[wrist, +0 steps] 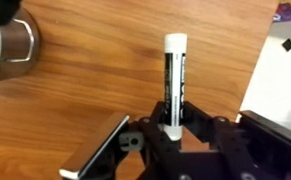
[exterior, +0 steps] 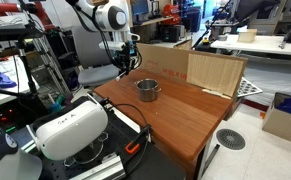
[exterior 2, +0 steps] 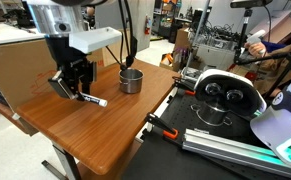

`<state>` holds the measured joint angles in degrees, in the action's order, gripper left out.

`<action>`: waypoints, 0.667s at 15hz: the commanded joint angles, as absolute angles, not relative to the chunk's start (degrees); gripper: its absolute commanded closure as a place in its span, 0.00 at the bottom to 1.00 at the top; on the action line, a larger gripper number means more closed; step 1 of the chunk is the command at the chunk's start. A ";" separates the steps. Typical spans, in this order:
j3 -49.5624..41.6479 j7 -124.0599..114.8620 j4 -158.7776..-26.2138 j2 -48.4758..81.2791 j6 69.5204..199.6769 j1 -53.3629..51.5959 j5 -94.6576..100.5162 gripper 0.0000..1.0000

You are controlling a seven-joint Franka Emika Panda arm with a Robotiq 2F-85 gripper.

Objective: Pick the marker and put it in the pot

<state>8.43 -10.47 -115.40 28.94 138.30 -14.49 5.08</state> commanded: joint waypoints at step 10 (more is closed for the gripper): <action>6.04 -11.34 -126.49 9.11 141.93 -12.68 9.26 0.94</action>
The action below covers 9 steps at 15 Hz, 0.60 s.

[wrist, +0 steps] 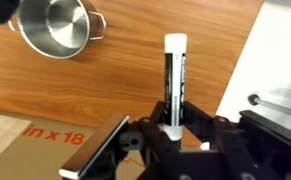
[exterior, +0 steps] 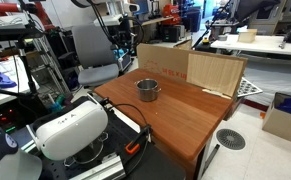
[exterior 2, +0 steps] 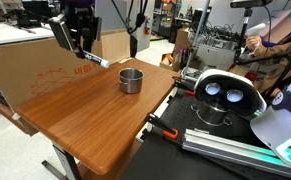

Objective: Pick the marker and put it in the pot

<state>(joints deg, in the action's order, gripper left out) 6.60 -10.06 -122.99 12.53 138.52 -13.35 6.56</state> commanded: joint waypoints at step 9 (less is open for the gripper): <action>1.94 -16.06 -132.90 7.13 157.11 -9.71 16.18 0.94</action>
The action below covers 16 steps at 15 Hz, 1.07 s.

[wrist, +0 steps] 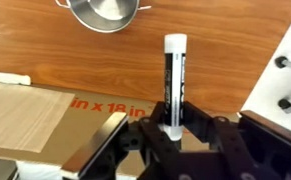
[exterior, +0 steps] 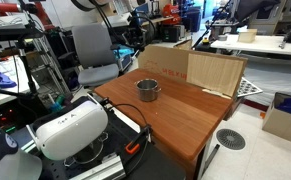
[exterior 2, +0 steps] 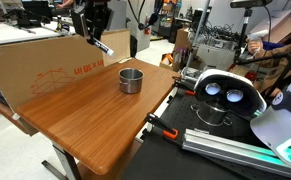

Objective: Pick the marker and put it in the pot

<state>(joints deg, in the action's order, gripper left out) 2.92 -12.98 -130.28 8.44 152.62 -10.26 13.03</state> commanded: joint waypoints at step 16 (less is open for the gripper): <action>-6.21 -22.94 -138.02 10.42 166.46 -9.57 28.04 0.94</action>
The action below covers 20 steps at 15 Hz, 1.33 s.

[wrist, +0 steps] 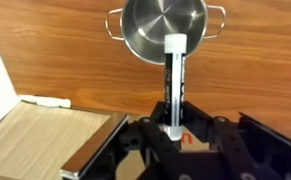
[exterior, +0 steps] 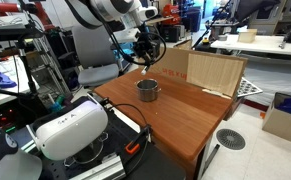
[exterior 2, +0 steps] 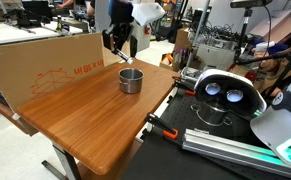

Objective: Pick the marker and put it in the pot

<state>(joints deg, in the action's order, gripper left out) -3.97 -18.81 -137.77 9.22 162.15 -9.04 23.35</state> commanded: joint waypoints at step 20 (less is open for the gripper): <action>-13.72 -37.26 -135.86 20.16 172.78 -14.73 44.58 0.94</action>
<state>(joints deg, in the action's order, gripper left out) -12.03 -34.83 -136.74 18.77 171.45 -13.23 42.63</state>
